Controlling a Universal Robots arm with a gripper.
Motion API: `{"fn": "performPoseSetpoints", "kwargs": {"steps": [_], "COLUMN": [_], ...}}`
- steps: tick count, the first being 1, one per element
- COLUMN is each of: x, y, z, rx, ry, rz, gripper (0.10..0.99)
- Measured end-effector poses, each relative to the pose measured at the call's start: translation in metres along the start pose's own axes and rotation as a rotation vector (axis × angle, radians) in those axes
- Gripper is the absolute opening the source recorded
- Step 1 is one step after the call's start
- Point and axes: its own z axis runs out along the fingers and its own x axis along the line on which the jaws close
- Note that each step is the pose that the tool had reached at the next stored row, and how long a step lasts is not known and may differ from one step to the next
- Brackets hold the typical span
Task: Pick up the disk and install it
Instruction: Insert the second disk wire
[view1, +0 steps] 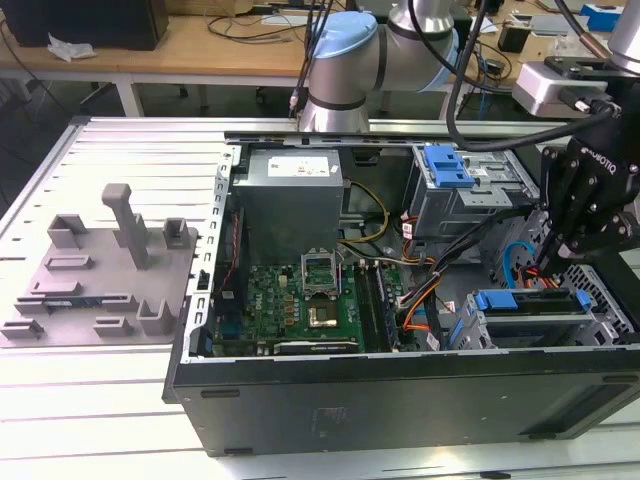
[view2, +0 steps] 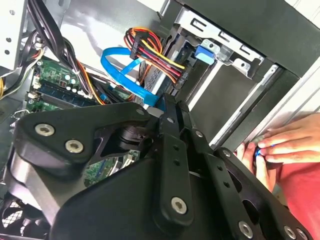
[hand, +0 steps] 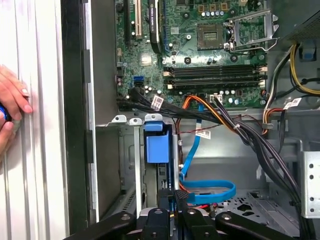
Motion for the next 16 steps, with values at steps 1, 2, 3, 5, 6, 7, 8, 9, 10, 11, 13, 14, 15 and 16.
{"fn": "performPoseSetpoints", "kwargs": {"steps": [1,2,3,5,6,7,8,9,10,11,13,14,15,16], "x": [0.0027,0.0043,0.0058,0.0084,0.01,0.0118,0.013,0.0141,0.0147,0.0151,0.0162,0.0166,0.0173,0.018], "y": [0.0004,0.0005,0.0005,0.0004,0.0004,0.0005,0.0007,0.001,0.0014,0.0017,0.0028,0.0031,0.0036,0.004], "z": [0.0003,0.0005,0.0006,0.0009,0.001,0.0012,0.0014,0.0016,0.0018,0.0021,0.0026,0.0027,0.0028,0.003], "rx": [0.002,0.003,0.005,0.008,0.01,0.012,0.013,0.014,0.014,0.014,0.015,0.016,0.017,0.017], "ry": [-0.0145,-0.0234,-0.0319,-0.0481,-0.0593,-0.0712,-0.0756,-0.0783,-0.0792,-0.08,-0.0828,-0.0847,-0.0875,-0.0899], "rz": [0.0,0.0,0.0,0.0,0.001,0.001,0.001,0.001,0.001,0.0,0.0,0.0,-0.001,-0.001], "gripper": [0.161,0.161,0.161,0.161,0.161,0.161,0.161,0.161,0.161,0.161,0.161,0.161,0.161,0.161]}}
